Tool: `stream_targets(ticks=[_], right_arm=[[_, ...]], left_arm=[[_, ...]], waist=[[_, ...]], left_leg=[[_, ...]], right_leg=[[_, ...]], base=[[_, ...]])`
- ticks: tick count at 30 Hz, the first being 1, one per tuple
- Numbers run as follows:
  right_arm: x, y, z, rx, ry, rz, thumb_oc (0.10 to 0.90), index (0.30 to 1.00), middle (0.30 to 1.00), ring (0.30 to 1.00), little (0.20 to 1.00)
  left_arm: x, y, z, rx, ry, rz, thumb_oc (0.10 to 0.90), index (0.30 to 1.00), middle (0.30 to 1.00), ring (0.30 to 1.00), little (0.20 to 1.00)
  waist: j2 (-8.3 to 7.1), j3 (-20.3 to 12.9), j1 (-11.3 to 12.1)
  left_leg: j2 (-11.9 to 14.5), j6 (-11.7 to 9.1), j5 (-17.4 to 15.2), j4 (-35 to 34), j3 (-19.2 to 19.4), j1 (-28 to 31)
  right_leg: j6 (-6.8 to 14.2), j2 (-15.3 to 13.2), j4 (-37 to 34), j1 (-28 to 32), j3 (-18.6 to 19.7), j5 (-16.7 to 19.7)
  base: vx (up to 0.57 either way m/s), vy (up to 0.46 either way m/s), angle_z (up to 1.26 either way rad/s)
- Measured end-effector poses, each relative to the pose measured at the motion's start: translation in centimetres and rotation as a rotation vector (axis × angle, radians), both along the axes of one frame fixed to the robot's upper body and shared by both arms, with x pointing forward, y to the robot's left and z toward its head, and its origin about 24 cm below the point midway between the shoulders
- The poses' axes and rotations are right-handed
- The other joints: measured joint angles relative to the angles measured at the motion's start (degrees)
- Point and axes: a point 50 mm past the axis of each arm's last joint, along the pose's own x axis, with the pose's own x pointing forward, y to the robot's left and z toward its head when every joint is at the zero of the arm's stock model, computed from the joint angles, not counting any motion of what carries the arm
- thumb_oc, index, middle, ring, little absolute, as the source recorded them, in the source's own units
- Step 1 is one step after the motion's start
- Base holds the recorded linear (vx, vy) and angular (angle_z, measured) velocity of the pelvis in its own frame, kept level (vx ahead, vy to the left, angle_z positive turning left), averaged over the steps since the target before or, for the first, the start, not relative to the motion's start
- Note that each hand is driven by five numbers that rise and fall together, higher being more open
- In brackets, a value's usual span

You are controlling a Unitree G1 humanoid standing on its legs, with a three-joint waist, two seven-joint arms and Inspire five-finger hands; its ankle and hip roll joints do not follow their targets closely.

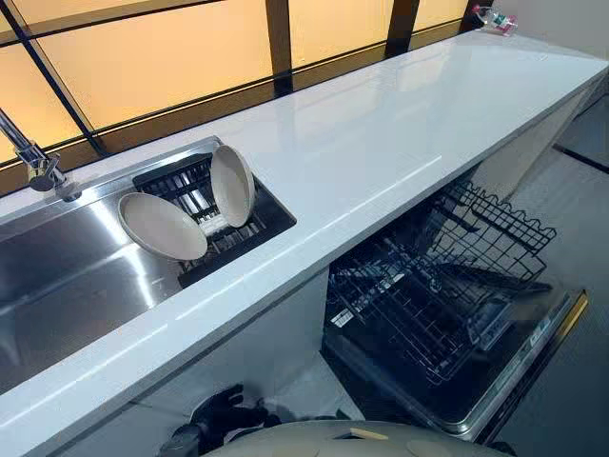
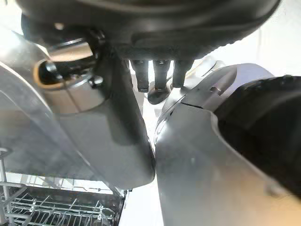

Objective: Pick up plates and place into dishwasher.

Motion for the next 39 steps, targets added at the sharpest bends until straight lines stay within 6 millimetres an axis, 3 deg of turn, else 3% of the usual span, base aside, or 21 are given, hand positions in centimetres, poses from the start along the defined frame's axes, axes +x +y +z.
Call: stream_targets(ticks=[24,29,33,39], right_arm=[[0.0,0.0,0.0,0.002,0.003,0.004,0.800,0.900,0.900,0.900,0.900],[0.2,-0.2,0.1,0.007,0.002,0.013,0.800,0.900,0.900,0.900,0.900],[0.1,-0.7,0.3,0.014,0.011,0.036,0.800,0.900,0.900,0.900,0.900],[0.3,-0.8,0.4,0.024,-0.003,0.045,0.800,0.900,0.900,0.900,0.900]], left_arm=[[0.0,-0.2,0.0,-0.058,-0.006,-0.003,0.800,0.900,0.900,0.900,0.900],[1.6,-1.0,0.9,-0.262,-0.047,-0.080,0.800,0.900,0.900,0.900,0.900],[5.1,-1.9,3.6,-0.509,-0.145,-0.158,0.800,0.900,0.900,0.900,0.900],[7.7,-4.4,6.4,-0.846,-0.172,-0.223,0.800,0.900,0.900,0.900,0.900]], waist=[[0.01,-0.1,-0.1],[-0.01,-0.1,-0.1],[0.18,0.0,-0.1],[0.14,0.2,-0.2]], left_leg=[[0.0,0.0,0.0,0.0,0.0,0.1],[0.0,0.0,0.0,0.0,0.1,0.1],[0.0,-0.1,0.1,0.0,0.1,0.0],[0.0,-0.2,0.1,0.0,0.2,0.0]], right_leg=[[0.0,0.0,0.0,0.0,0.1,0.0],[0.0,0.0,0.0,-0.3,0.2,0.0],[0.0,-0.1,0.0,-0.3,0.3,0.0],[0.0,0.0,0.0,-0.4,0.5,0.0]], base=[[0.01,0.008,0.01],[-0.01,0.003,0.00],[0.00,0.000,0.00],[0.00,-0.008,-0.01]])
